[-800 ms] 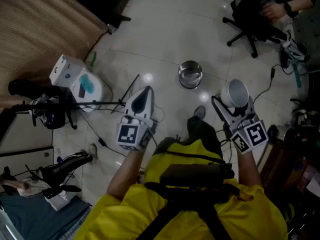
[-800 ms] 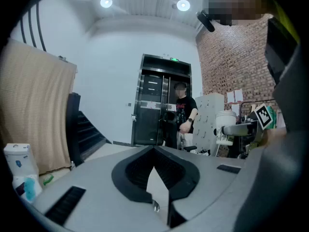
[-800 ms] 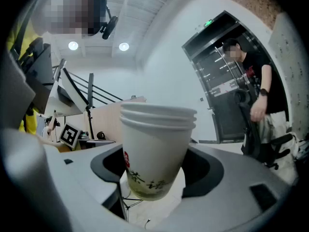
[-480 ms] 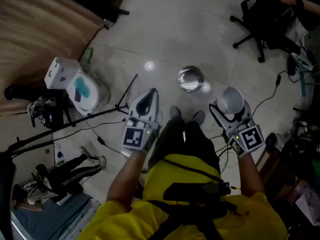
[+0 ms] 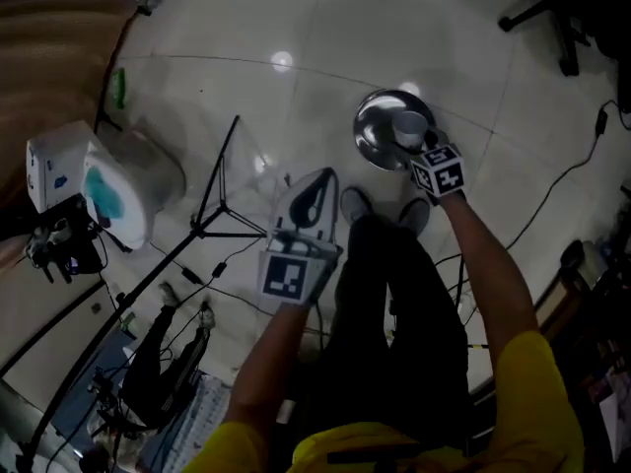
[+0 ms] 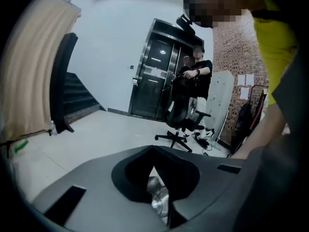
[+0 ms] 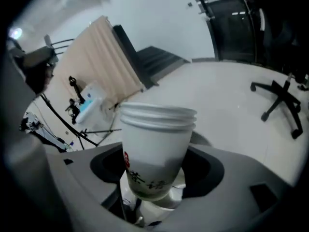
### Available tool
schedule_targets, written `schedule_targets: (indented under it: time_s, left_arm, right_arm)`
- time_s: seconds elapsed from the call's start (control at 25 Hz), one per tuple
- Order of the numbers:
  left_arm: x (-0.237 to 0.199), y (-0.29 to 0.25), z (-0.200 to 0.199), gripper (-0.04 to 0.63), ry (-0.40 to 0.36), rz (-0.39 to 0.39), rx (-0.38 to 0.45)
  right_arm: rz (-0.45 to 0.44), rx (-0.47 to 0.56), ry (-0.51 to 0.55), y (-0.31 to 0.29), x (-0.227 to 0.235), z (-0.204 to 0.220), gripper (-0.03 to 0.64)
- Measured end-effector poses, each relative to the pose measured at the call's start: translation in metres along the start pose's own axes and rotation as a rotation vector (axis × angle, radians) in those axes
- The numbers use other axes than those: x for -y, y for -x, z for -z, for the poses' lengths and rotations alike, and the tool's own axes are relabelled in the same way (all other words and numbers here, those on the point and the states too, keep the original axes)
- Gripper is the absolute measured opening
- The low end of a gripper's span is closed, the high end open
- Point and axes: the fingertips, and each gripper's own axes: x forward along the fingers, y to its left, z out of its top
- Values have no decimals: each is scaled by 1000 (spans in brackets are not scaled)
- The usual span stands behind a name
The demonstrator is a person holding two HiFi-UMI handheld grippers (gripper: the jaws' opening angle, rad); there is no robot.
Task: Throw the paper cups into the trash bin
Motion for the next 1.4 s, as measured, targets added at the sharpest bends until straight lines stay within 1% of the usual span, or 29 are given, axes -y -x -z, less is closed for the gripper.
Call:
schedule_targets:
  time_s: [0.08, 0.16, 0.24, 0.32, 0.4, 0.52, 0.6, 0.68, 0.76, 0.8, 0.88, 0.92, 0.96, 1.0, 1.08, 1.12, 1.2, 1.24, 1.32, 1.4]
  left_arm:
    - [-13, -25, 42, 2, 4, 1, -8]
    - [-28, -42, 80, 2, 11, -13, -30]
    - [-40, -51, 109, 2, 31, -27, -49]
    - [-49, -56, 129, 2, 32, -34, -71]
    - [-56, -58, 139, 2, 27, -43, -89]
    - [-68, -57, 143, 2, 40, -56, -91]
    - [-73, -58, 145, 2, 40, -59, -91]
    - [-74, -60, 149, 2, 35, -57, -106]
    - [-75, -63, 150, 2, 28, -52, -119]
    - [-76, -64, 150, 2, 28, -52, -121]
    - [-79, -62, 145, 2, 33, -58, -124]
    - [-80, -60, 141, 2, 38, -61, -127]
    - [-79, -57, 136, 2, 42, -62, -130]
    - [-77, -54, 129, 2, 42, -59, -134]
    - [-70, -47, 113, 2, 35, -51, -142]
    - [-65, -42, 105, 2, 30, -46, -143]
    - [-56, -33, 85, 2, 21, -40, -140]
    - [-52, -28, 74, 2, 22, -38, -136]
    - [-44, -17, 55, 2, 34, -32, -120]
    - [-36, -8, 39, 2, 47, -22, -106]
  right_arm:
    - [45, -110, -34, -81, 37, 35, 336]
    - [94, -188, -75, -134, 61, 65, 336]
    - [134, -255, -97, -163, 73, 88, 337]
    - [137, -302, -69, -180, 72, 98, 337]
    - [130, -307, -51, -191, 67, 92, 339]
    - [123, -311, -106, -200, 66, 94, 339]
    - [133, -319, -108, -204, 70, 97, 339]
    - [144, -316, -101, -206, 75, 99, 373]
    - [167, -298, -118, -202, 83, 95, 370]
    - [176, -284, -130, -197, 86, 91, 337]
    - [179, -259, -135, -183, 86, 81, 325]
    - [172, -244, -136, -171, 81, 73, 324]
    - [155, -218, -143, -156, 72, 62, 308]
    - [132, -181, -149, -136, 61, 49, 304]
    - [84, -78, -144, -87, 34, 19, 297]
    - [66, -17, -133, -57, 18, 3, 281]
    - [47, 117, -116, 12, -13, -32, 276]
    - [44, 187, -116, 48, -28, -48, 241]
    - [58, 321, -110, 119, -55, -77, 198]
    - [103, 420, -82, 176, -73, -97, 139]
